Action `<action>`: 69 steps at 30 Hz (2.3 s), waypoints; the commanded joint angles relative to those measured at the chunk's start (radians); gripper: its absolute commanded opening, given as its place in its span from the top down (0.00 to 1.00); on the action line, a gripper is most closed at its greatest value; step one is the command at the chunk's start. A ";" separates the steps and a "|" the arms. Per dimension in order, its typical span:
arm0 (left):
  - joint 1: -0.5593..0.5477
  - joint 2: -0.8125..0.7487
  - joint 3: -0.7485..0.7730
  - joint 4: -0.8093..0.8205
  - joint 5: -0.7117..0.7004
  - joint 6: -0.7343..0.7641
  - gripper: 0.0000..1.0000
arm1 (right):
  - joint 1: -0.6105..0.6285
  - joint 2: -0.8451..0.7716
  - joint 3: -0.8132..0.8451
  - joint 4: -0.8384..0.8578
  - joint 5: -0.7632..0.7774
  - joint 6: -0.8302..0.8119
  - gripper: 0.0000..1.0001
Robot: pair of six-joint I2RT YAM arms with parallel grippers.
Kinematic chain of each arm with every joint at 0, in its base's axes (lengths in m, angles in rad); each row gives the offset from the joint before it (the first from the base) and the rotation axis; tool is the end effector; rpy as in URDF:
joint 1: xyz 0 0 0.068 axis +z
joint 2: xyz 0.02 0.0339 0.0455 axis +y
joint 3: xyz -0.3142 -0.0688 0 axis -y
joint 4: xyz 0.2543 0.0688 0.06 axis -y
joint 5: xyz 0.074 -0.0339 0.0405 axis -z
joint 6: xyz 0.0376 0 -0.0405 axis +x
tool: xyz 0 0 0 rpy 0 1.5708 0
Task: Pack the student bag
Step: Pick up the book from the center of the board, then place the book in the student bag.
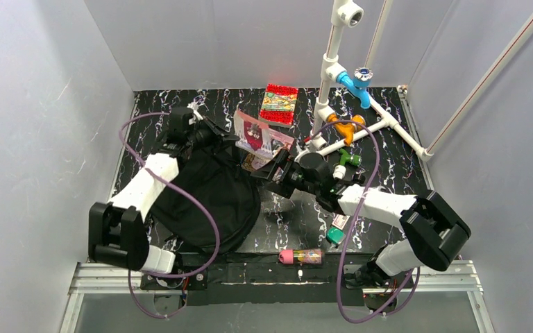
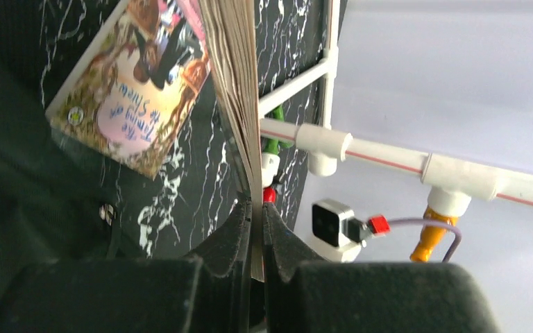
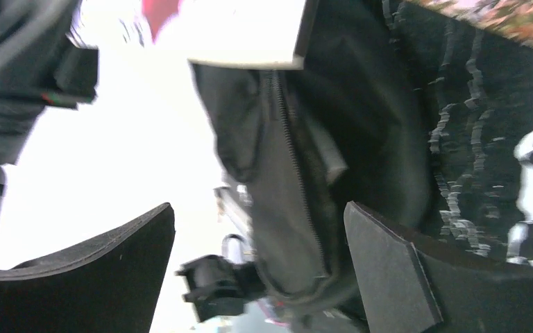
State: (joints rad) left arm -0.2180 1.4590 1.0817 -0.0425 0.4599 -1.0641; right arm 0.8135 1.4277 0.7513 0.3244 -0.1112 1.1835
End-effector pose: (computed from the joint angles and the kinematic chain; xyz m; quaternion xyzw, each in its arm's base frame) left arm 0.3301 -0.0902 0.3439 -0.2222 0.7958 -0.4702 0.3104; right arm 0.2138 0.2322 0.2737 0.1193 0.8106 0.5051 0.2712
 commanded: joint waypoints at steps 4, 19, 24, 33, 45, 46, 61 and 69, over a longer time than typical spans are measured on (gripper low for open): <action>0.003 -0.226 -0.162 0.028 0.038 -0.060 1.00 | 0.030 0.029 -0.143 0.599 0.131 0.466 0.02; 0.003 -0.578 -0.369 -0.058 0.058 -0.104 1.00 | 0.101 0.186 -0.068 0.685 0.308 0.569 0.38; 0.003 -0.654 -0.414 -0.156 0.113 -0.031 0.89 | 0.119 0.207 -0.094 0.686 0.307 0.591 0.99; 0.005 -0.788 -0.157 -0.818 -0.317 0.334 0.17 | 0.124 0.070 -0.210 0.504 0.193 0.295 0.99; -0.074 -0.609 -0.145 -0.831 -0.271 0.555 0.13 | 0.139 -0.318 -0.097 -0.223 0.326 -0.290 0.99; -0.153 -0.585 -0.150 -0.809 -0.325 0.555 0.12 | 0.139 -0.338 -0.088 -0.281 0.335 -0.329 0.99; -0.833 0.058 0.114 -0.849 -1.025 0.527 0.02 | 0.138 -0.690 -0.111 -0.670 0.513 -0.523 0.99; -0.871 0.289 0.238 -1.100 -1.243 0.422 0.13 | 0.138 -0.688 -0.130 -0.651 0.473 -0.522 0.99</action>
State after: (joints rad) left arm -1.0843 1.7283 1.2701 -0.9718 -0.5941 -0.5831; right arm 0.9459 0.7456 0.6235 -0.3580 0.3641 0.6891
